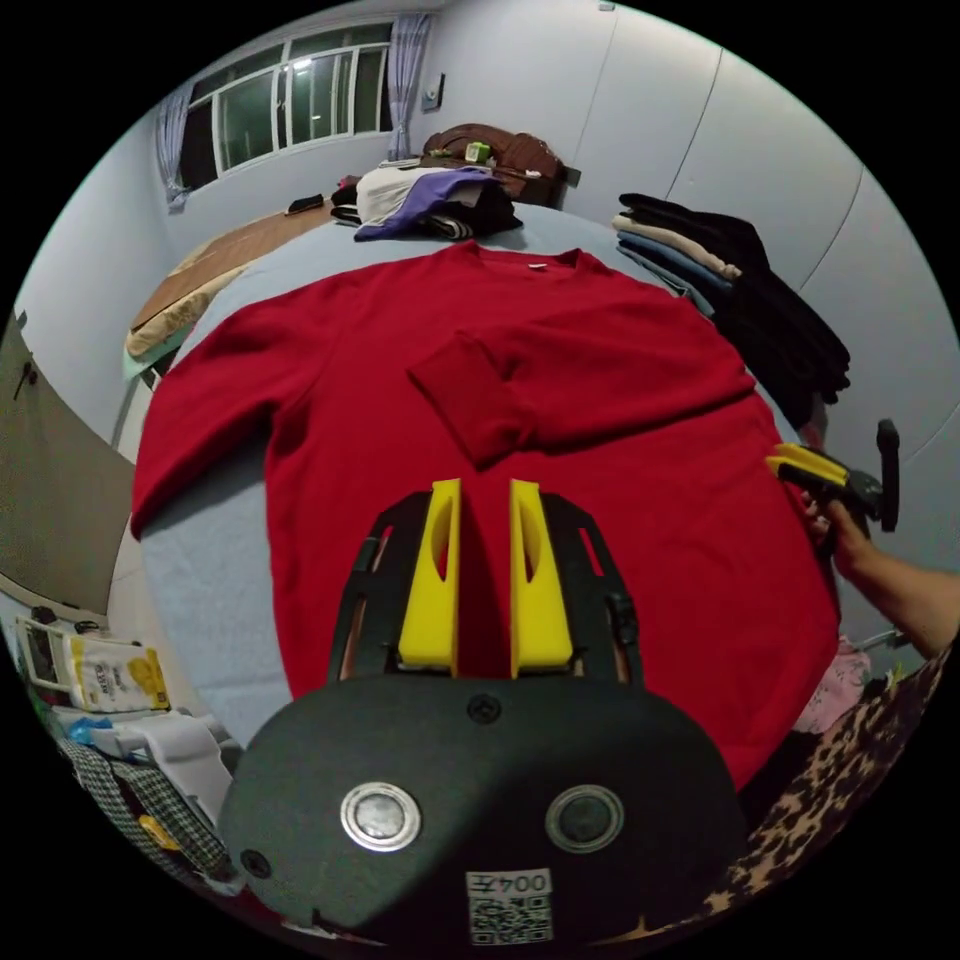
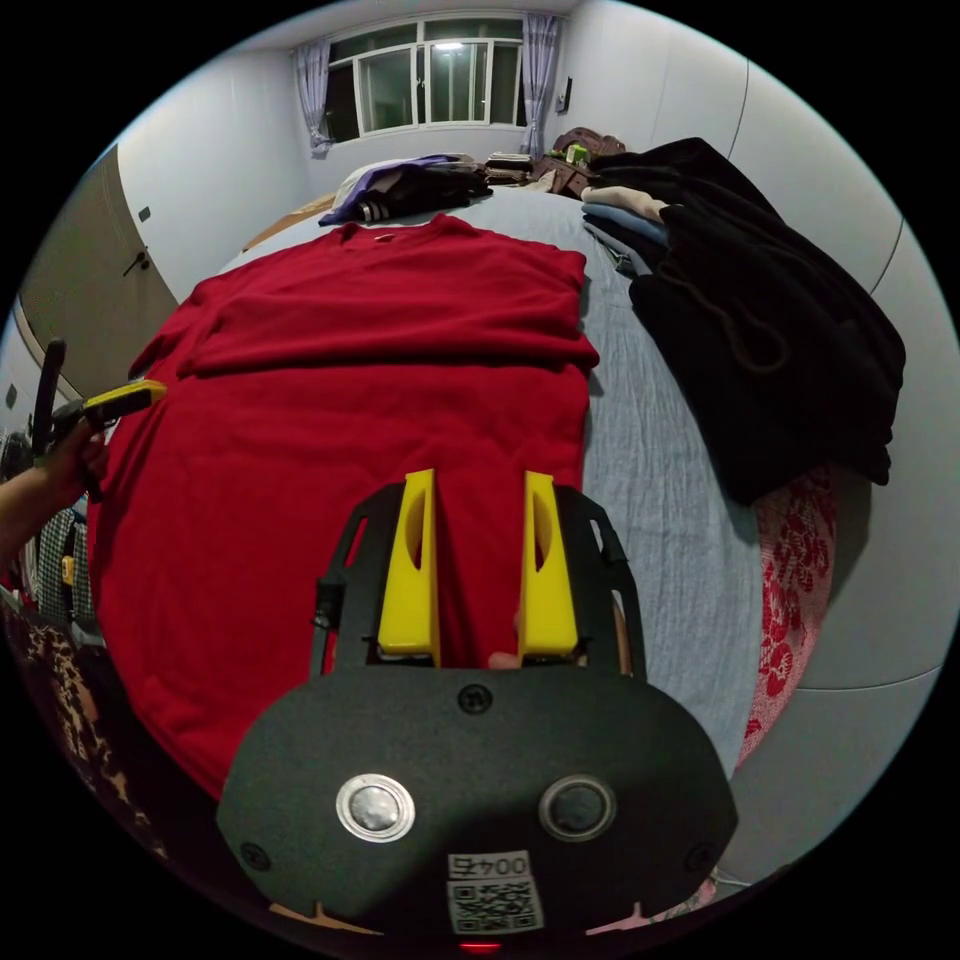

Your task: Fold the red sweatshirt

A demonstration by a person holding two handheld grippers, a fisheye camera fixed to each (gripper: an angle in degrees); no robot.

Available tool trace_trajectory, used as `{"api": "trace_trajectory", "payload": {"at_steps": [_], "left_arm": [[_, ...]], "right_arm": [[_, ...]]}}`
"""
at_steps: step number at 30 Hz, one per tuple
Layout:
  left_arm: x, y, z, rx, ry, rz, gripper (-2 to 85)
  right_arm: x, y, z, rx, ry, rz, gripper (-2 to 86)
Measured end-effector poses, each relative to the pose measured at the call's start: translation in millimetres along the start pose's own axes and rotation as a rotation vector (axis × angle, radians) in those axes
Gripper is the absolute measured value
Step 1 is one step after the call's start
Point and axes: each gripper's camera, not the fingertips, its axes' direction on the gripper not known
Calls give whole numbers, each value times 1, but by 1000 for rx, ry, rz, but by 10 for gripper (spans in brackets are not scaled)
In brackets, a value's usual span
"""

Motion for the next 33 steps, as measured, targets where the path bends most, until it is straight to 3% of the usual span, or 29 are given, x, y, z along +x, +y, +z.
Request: {"api": "trace_trajectory", "payload": {"at_steps": [13,22,27,33], "left_arm": [[33,20,-3,21,-30,59,118],[15,25,-6,23,96,-86,51],[29,24,-10,20,64,-77,25],[41,22,-15,17,50,-86,14]], "right_arm": [[8,-3,0,2,15,-5,129],[30,-17,-17,-13,-36,61,124],[72,-105,-42,187,-66,37,124],[128,-249,1,149,-144,-85,105]]}}
